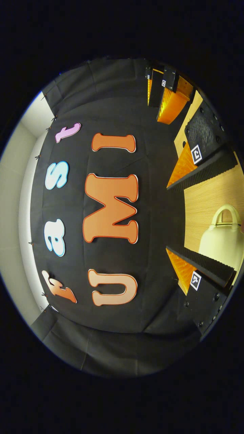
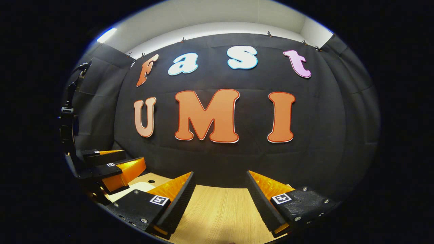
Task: First open the suitcase, pack the skin care products into it, and then close the suitcase.
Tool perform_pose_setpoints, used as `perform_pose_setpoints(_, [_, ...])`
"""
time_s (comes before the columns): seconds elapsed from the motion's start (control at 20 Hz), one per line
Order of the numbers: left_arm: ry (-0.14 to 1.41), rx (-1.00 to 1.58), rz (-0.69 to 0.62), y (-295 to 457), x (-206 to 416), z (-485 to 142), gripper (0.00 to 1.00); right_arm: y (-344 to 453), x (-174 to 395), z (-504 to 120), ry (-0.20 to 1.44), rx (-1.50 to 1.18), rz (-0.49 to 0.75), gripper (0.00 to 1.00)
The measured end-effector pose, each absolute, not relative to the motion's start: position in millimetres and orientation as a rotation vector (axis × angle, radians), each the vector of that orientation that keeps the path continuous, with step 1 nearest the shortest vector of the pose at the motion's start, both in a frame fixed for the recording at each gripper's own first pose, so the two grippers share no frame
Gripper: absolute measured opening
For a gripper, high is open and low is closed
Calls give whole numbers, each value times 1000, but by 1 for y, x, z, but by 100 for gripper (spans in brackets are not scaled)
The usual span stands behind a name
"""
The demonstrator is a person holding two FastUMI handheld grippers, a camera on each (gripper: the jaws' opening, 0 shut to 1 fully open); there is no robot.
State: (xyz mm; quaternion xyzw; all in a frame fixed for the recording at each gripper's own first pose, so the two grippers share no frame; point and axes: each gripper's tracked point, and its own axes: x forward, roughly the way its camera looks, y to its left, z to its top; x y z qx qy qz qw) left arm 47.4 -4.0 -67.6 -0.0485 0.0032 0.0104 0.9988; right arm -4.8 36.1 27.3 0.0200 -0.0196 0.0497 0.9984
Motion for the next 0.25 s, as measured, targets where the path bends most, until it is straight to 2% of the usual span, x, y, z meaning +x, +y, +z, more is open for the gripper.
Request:
perform_pose_setpoints(0.1, [3, -93, 29, -6, 45, -68, 96, 35, -7, 25, -36, 39, 114, 95])
perform_pose_setpoints(0.25, [7, -96, 39, -10, 40, -71, 99, 33, -10, 22, -37, 31, 133, 95])
